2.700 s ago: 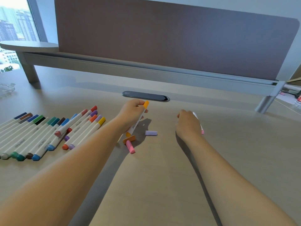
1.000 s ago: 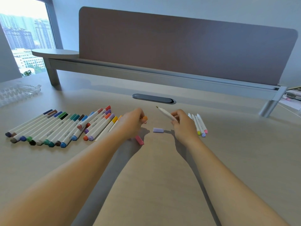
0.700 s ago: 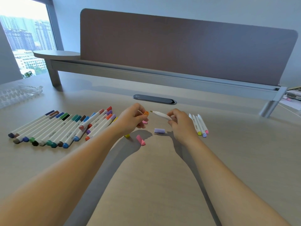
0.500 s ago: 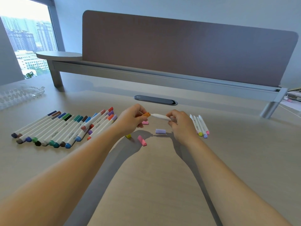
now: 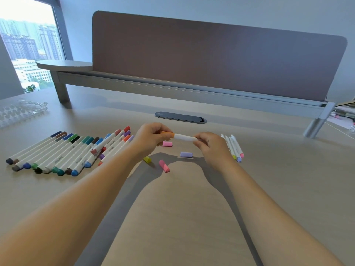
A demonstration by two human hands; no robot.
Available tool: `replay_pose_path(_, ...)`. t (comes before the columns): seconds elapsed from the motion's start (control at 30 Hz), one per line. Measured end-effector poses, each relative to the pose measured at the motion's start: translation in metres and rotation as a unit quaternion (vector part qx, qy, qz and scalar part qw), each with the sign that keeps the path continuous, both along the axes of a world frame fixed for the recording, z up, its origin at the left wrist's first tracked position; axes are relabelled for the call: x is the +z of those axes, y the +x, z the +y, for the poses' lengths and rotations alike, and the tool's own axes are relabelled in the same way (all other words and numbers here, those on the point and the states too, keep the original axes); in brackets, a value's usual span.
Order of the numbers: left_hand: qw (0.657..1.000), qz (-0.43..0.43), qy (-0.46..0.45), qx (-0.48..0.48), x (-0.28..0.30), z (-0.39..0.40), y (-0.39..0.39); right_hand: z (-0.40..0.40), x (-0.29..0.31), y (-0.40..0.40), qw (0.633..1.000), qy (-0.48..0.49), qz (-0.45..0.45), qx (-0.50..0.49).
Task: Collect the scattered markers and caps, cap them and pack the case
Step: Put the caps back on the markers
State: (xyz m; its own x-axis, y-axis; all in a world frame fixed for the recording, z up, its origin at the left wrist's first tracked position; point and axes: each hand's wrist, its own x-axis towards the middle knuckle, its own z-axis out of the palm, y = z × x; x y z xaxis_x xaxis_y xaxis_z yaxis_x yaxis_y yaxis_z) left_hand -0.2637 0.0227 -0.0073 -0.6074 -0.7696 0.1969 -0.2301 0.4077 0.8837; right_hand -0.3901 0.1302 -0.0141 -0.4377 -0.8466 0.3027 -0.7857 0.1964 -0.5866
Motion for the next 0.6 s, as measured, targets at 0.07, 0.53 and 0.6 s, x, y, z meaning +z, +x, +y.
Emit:
replay_pose_path(0.07,1.000,0.006,0.011,-0.003,0.001,0.001,-0.003,0.001,0.000,-0.001,1.000,-0.002,-0.006,-0.002)
replay_pose_path(0.53,0.992,0.096,0.076,-0.035,-0.002,0.011,-0.036,0.014,0.004,-0.020,0.997,-0.032,-0.045,-0.044)
replay_pose_path(0.6,0.988,0.120,0.090,-0.034,0.000,0.012,-0.044,0.013,0.004,-0.019,0.996,-0.043,-0.065,-0.047)
